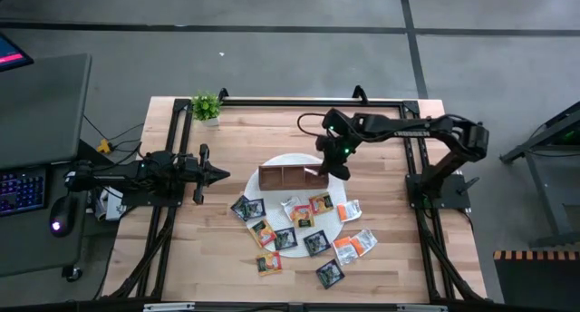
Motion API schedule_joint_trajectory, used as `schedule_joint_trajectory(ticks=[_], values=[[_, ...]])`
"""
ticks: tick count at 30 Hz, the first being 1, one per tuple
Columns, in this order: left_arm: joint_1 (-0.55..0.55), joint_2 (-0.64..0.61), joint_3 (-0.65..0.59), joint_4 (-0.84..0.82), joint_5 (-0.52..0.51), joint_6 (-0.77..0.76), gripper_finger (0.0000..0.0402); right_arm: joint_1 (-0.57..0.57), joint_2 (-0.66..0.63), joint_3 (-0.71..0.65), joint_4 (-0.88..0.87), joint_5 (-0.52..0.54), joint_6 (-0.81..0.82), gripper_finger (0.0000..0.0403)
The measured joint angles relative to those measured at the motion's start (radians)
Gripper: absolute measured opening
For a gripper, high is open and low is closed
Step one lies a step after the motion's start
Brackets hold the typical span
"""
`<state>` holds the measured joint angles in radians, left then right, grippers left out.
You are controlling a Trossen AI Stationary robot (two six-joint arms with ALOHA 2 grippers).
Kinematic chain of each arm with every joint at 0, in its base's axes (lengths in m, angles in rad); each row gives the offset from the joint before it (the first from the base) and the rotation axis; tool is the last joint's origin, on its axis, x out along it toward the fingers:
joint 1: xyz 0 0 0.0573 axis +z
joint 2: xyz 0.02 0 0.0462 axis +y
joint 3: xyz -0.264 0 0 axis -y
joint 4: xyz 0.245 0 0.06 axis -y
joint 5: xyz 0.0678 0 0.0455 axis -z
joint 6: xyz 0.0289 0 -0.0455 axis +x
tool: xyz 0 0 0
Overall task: Pick & Place Tea
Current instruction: Put the white tea bag into the right section of the wooden organizer
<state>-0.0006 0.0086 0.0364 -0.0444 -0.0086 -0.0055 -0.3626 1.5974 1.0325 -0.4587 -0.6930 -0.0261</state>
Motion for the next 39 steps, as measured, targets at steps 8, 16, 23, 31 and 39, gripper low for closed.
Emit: schedule_joint_trajectory(ticks=[8, 16, 23, 31, 39], values=[[0.000, 0.000, 0.000, 0.000, 0.000, 0.000, 0.0001, -0.005, 0.062, 0.000, 0.008, -0.013, -0.024, 0.0000], [0.000, 0.000, 0.000, 0.000, -0.001, 0.000, 0.0001, -0.063, 0.093, 0.000, 0.008, 0.075, 0.000, 0.0000], [0.000, 0.000, 0.000, 0.000, -0.001, 0.000, 0.0001, -0.104, 0.100, 0.000, -0.017, 0.138, 0.047, 0.0000], [0.000, 0.000, 0.000, 0.000, -0.001, 0.000, 0.0001, -0.122, 0.100, 0.000, -0.038, 0.258, 0.108, 0.0000], [0.000, 0.000, 0.000, 0.000, -0.001, 0.000, 0.0001, -0.122, 0.100, 0.000, -0.031, 0.339, 0.123, 0.0000]])
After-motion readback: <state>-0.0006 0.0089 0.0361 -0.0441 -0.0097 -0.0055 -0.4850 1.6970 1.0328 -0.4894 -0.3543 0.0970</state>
